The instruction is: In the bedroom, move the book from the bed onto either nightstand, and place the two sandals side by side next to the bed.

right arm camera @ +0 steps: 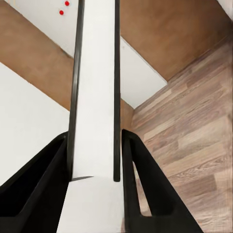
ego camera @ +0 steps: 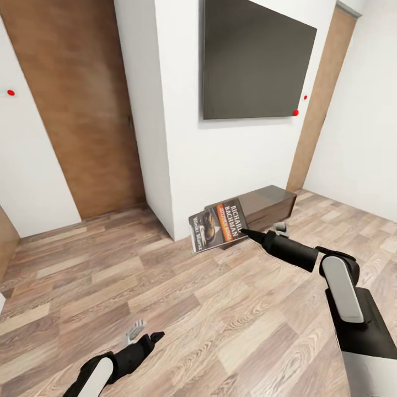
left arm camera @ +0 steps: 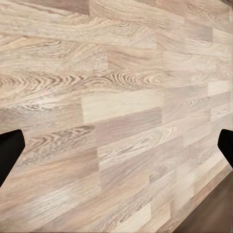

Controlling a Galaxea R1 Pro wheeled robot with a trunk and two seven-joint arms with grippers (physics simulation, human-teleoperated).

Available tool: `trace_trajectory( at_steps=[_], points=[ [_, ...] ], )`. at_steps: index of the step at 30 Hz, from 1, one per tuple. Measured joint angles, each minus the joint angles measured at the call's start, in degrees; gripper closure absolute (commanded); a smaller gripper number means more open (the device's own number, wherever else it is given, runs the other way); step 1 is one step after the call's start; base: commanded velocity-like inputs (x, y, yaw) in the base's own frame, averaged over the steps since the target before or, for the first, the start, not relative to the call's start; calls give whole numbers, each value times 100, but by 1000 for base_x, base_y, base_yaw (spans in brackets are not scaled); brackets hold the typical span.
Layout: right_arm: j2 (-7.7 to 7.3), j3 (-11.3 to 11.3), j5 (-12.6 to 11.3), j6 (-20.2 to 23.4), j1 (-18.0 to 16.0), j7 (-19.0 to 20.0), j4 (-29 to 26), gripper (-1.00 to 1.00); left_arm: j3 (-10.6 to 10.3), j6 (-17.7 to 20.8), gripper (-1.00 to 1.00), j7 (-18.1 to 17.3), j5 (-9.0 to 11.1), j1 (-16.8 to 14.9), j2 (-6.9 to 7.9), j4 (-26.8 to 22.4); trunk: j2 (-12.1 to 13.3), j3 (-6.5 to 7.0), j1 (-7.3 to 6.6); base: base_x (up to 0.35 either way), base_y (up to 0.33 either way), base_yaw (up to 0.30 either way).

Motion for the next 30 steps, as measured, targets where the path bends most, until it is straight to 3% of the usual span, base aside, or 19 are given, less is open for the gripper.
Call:
trace_trajectory(
  at_steps=[1, 6, 30],
  points=[
    [2, -163, -18, -1, -4, -10, 40, 100, 1, 0, -100, 0, 0, 1, 0, -1, 0, 0, 0, 324, -109, -244],
    [6, -233, -3, 1, -3, -18, 53, 100, 0, 0, -100, 0, -1, 0, 0, 0, 0, 0, 0, 324, -117, -254],
    [8, -238, -18, 3, -4, -358, -3, 100, 0, -9, -100, 6, -1, 0, 0, 1, 0, 0, 0, 311, -181, -265]
  ],
)
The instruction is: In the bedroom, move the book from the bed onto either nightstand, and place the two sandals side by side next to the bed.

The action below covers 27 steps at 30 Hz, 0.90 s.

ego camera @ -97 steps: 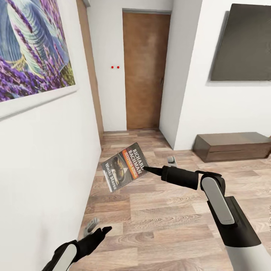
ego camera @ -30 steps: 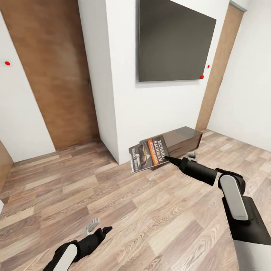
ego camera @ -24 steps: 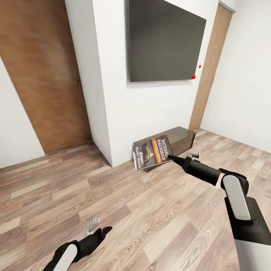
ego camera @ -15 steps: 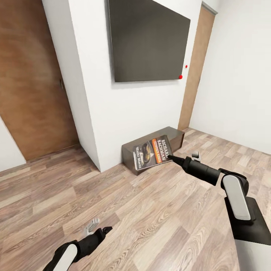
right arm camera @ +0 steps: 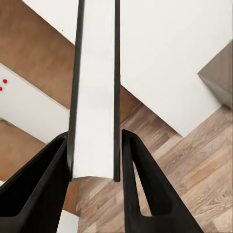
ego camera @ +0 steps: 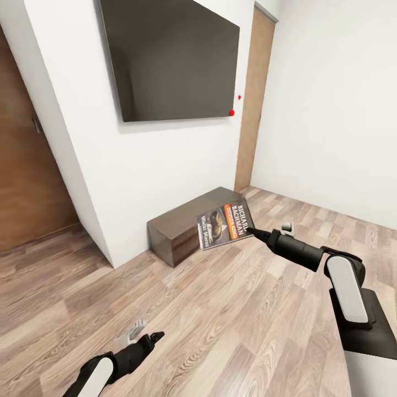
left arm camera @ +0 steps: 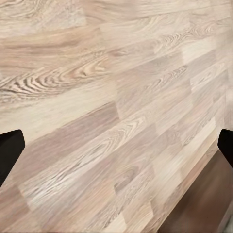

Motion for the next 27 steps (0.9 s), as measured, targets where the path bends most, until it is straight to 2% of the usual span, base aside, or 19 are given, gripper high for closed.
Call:
trace_trajectory(
  at_steps=[10, 27],
  points=[
    [0, -5, 0, -1, 0, -11, -17, 100, 0, -9, -100, 2, 0, 0, 0, 0, 0, 0, 0, 310, -168, -265],
    [-1, -9, -5, -1, 1, -12, -19, 100, 1, -25, -100, -6, -3, 0, 0, -1, 0, 0, 0, 324, -14, -265]
  ],
)
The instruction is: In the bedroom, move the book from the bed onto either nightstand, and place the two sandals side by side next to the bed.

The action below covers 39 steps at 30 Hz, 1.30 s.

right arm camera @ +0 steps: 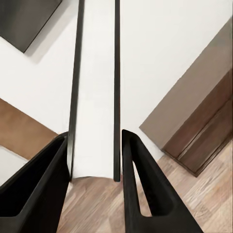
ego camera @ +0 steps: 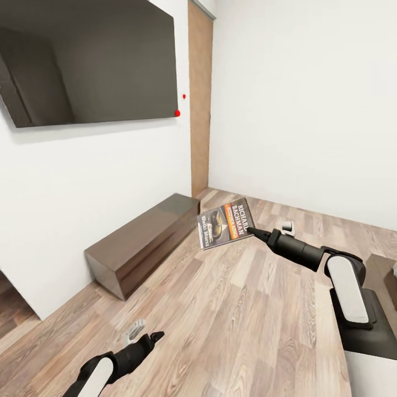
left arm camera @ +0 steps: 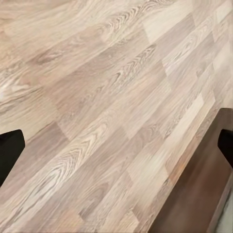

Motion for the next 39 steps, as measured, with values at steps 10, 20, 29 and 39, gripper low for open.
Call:
trace_trajectory(
  at_steps=[10, 20, 29, 39],
  points=[
    [0, -16, -14, 0, 8, 0, -55, 100, 0, -81, -100, 4, -2, 0, 0, 0, 0, 0, 0, 326, 0, -265],
    [1, -10, -15, 0, 9, 0, -61, 100, -2, -114, -100, 0, 1, -1, 0, 0, 0, 0, 0, 326, 0, -265],
    [1, -9, -16, 0, 9, 0, -61, 100, 0, -115, -100, 2, 1, 0, 0, 0, 0, 0, 0, 326, 0, -265],
    [0, -16, -18, 0, 9, 0, -99, 100, 0, -119, -100, 7, -1, 0, 0, 7, 0, 0, 0, 326, 0, -265]
  ],
)
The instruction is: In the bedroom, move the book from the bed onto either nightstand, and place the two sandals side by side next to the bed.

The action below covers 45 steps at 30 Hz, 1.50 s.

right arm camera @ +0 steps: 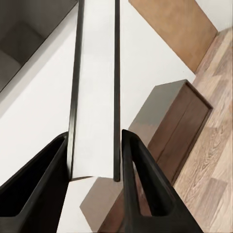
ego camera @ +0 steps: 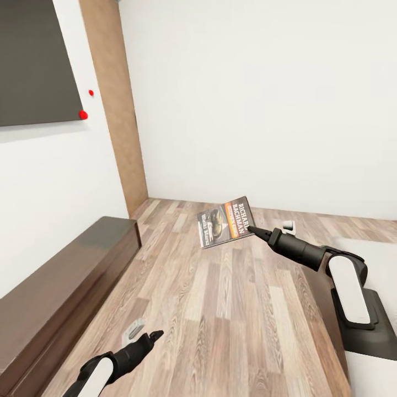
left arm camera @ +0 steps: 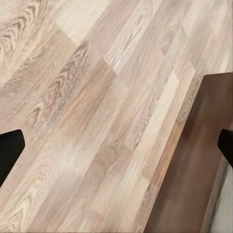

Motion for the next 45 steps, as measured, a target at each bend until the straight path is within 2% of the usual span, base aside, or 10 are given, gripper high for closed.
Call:
trace_trajectory(
  at_steps=[45],
  points=[
    [0, -1, 0, 0, 0, 0, -6, 100, 0, -4, -100, -8, -1, 0, 0, 1, 0, 0, 0, 326, 0, -265]
  ],
)
